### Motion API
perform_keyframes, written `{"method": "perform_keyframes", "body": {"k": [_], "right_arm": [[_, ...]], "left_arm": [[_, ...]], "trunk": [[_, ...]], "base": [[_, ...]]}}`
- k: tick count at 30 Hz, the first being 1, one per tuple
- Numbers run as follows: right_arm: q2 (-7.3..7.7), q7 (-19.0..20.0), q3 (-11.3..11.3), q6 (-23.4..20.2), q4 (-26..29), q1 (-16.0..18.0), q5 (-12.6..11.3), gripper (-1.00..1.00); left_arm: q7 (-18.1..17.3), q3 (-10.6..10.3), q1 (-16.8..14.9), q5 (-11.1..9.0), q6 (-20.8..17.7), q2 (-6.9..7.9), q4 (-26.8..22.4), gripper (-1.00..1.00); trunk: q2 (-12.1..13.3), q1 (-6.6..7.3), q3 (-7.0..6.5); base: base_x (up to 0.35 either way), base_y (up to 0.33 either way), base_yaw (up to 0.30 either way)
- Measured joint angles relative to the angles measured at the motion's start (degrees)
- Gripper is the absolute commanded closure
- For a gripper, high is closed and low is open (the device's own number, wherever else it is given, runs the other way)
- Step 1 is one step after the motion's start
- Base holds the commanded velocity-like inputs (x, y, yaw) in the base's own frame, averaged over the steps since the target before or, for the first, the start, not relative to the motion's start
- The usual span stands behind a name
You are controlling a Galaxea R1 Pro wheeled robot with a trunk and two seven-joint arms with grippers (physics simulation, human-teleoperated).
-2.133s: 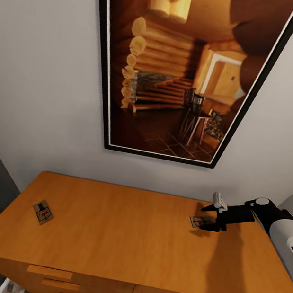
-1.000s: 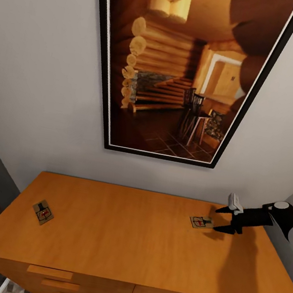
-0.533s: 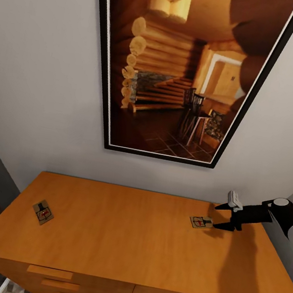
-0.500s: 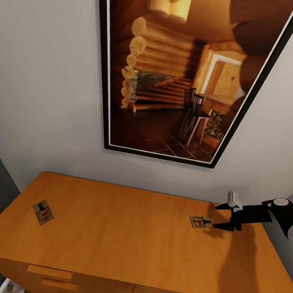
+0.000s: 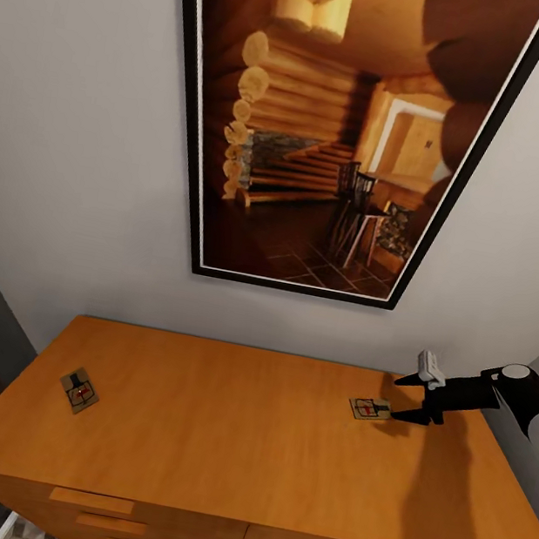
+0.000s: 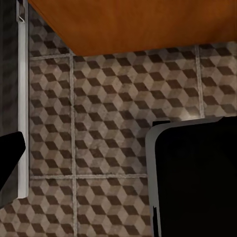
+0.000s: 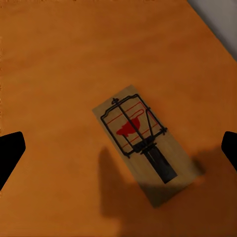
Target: Take the four mousetraps from the cabinet in the bathroom and place them on the bathroom floor. Make sure all four end up on the same floor surface, and ensure that at least two of them are either under or directly next to the same bathroom sink.
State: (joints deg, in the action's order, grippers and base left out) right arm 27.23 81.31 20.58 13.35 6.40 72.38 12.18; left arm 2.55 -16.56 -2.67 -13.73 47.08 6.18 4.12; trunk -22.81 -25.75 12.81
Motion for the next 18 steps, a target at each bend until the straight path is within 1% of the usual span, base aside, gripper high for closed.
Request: {"method": "perform_keyframes", "body": {"k": [18], "right_arm": [[0.08,0.3,0.0,0.0,0.1,0.0,0.0,-1.00]], "left_arm": [[0.0,0.0,0.0,0.0,0.0,0.00,0.0,-1.00]], "trunk": [[0.0,0.00,0.00]], "base": [[0.000,0.000,0.000]]}}
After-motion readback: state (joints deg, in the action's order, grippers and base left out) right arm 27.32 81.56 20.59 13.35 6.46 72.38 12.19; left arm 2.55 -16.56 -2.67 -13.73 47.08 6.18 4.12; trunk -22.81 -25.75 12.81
